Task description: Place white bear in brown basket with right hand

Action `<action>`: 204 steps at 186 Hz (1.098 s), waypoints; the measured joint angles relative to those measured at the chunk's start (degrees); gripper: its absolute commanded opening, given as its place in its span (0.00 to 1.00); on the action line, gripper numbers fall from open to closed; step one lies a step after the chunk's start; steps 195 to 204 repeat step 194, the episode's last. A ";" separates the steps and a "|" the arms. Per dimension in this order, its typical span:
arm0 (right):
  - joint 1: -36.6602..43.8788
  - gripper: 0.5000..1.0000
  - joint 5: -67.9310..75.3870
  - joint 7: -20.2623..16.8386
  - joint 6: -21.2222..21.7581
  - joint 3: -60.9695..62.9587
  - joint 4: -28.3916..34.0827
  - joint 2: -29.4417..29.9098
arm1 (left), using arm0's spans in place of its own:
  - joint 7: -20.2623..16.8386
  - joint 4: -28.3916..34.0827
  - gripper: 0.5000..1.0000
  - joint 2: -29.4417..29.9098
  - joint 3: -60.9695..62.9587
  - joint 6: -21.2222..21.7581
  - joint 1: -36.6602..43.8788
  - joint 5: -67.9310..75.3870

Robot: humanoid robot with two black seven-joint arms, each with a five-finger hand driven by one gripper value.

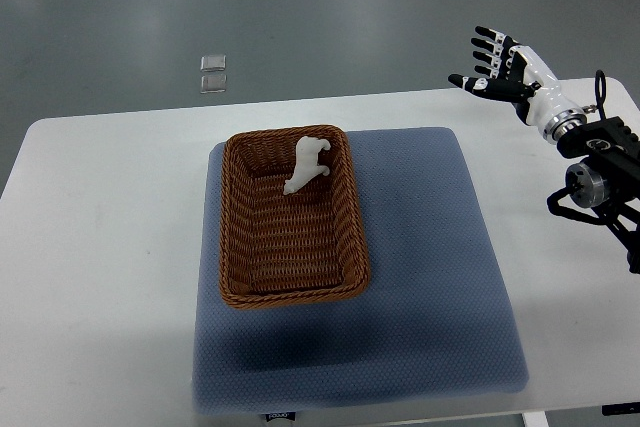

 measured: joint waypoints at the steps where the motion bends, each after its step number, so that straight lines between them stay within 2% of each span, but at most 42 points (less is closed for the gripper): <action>1: -0.03 0.84 0.57 0.00 0.02 0.00 -0.04 -0.02 | 0.00 0.00 1.00 0.00 0.00 0.00 0.00 0.00; 71: -0.80 0.85 15.93 0.07 0.39 0.06 -0.44 0.24 | 0.00 0.00 1.00 0.00 0.00 0.00 0.00 0.00; 204: -2.48 0.85 15.52 0.71 0.17 -0.74 -0.87 1.02 | 0.00 0.00 1.00 0.00 0.01 0.00 0.00 0.00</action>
